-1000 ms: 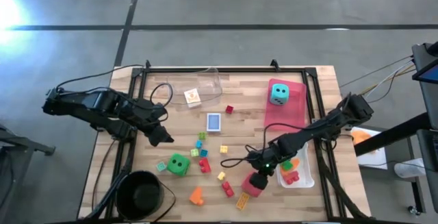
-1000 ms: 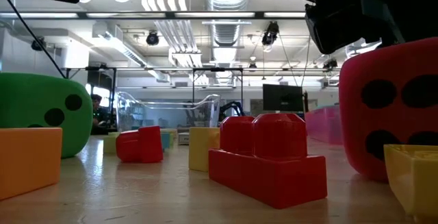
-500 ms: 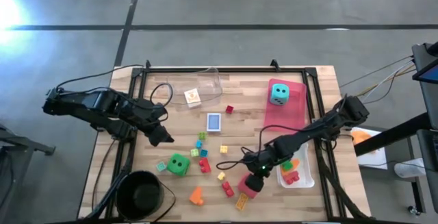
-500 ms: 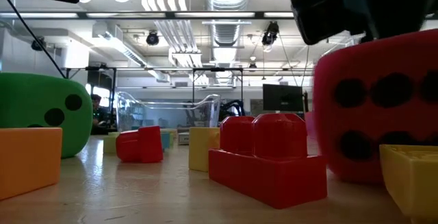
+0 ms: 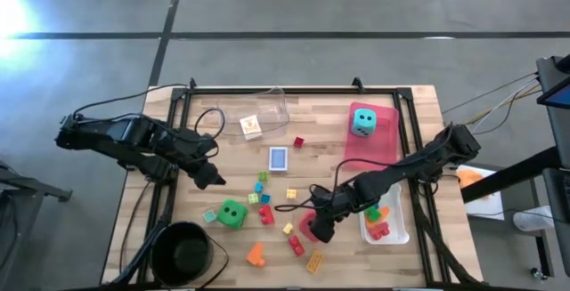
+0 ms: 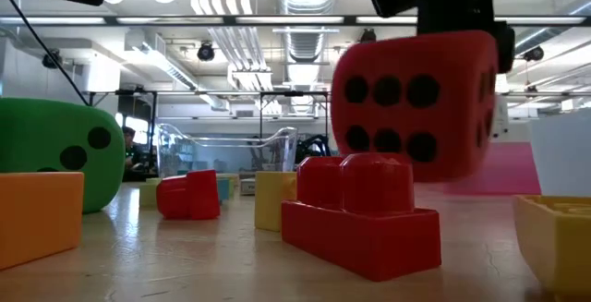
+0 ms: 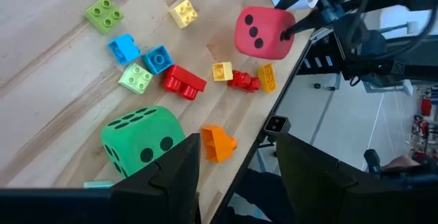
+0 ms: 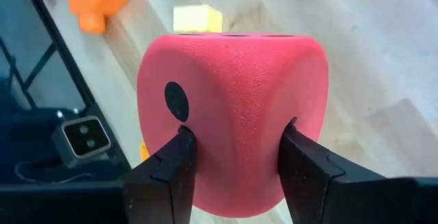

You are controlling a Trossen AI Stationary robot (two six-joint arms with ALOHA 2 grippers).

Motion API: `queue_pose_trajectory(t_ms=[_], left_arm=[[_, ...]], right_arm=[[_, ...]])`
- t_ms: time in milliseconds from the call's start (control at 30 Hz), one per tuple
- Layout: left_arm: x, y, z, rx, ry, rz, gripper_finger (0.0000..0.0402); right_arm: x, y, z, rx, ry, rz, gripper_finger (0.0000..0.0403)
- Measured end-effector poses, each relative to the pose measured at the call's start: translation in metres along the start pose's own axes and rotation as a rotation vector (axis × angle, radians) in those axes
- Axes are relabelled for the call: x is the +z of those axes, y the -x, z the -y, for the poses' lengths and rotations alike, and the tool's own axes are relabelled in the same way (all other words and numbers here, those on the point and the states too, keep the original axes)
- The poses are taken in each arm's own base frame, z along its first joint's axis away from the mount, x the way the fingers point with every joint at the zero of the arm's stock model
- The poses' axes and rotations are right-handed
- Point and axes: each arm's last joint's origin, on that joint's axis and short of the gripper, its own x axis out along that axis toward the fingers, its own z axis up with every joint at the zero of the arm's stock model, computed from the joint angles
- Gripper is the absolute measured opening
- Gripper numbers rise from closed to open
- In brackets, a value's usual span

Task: Pick & Place Toys
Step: Put the red dice into the red bin

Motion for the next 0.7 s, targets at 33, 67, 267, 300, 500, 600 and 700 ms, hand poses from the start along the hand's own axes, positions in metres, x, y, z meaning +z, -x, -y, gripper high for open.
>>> queue_pose_trajectory(t_ms=[33,67,267,300,500,600,700], left_arm=[[0.0,0.0,0.0,0.0,0.0,0.0,0.0197],[0.0,0.0,0.0,0.0,0.0,0.0,0.0197],[0.0,0.0,0.0,0.001,-0.033,0.005,0.0197],[0.0,0.0,0.0,0.001,-0.049,0.006,0.0197],[0.001,0.0,0.0,0.009,-0.154,0.02,0.0197],[0.001,0.0,0.0,0.013,-0.192,0.027,0.0197],[0.001,0.0,0.0,0.015,-0.211,0.028,0.0197]], right_arm=[[0.0,0.003,0.0,-0.01,-0.009,0.014,0.0156],[0.001,0.007,0.0,-0.017,-0.017,0.025,0.0156],[0.0,0.033,0.005,-0.09,-0.132,0.118,0.0155],[0.0,0.039,0.006,-0.1,-0.158,0.139,0.0155],[-0.001,0.073,0.015,-0.122,-0.303,0.282,0.0152],[-0.002,0.088,0.021,-0.149,-0.349,0.335,0.0151],[-0.004,0.103,0.028,-0.174,-0.387,0.365,0.0151]])
